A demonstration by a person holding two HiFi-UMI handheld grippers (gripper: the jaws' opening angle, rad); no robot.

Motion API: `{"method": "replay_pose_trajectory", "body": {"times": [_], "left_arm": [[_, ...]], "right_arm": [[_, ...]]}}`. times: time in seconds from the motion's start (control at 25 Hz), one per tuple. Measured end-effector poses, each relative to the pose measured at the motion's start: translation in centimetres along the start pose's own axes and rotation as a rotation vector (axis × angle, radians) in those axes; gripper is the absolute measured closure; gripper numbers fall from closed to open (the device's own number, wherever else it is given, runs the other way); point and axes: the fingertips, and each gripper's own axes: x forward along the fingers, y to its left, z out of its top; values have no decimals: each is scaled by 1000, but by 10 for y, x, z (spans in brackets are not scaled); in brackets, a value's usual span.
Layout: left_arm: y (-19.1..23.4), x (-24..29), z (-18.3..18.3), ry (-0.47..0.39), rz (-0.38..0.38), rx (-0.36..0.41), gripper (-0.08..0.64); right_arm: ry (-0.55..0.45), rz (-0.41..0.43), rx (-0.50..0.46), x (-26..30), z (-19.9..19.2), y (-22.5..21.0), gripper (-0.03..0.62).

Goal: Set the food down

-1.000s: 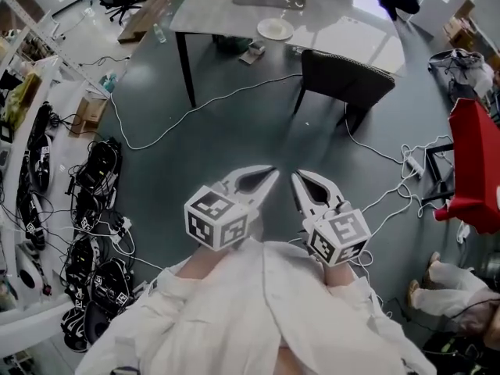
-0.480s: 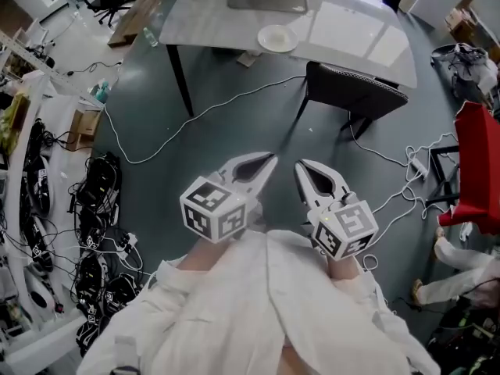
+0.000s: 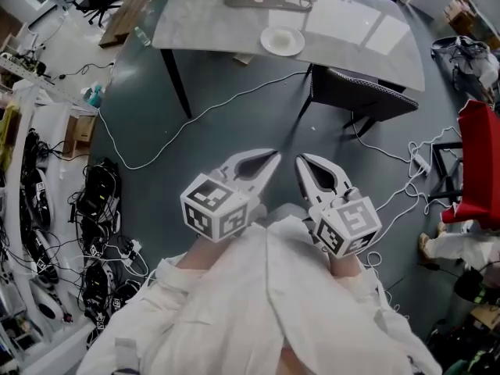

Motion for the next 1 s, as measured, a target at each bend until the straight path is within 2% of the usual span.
{"method": "replay_pose_trajectory", "body": {"times": [0.24, 0.48, 1.0], "left_arm": [[12, 0, -8, 29, -3, -29, 537], [28, 9, 1, 23, -6, -33, 537], [66, 71, 39, 45, -12, -21, 537]], "right_arm": [[37, -20, 25, 10, -7, -7, 589], [46, -17, 40, 28, -10, -17, 589], [51, -8, 44, 79, 25, -82, 589]]}}
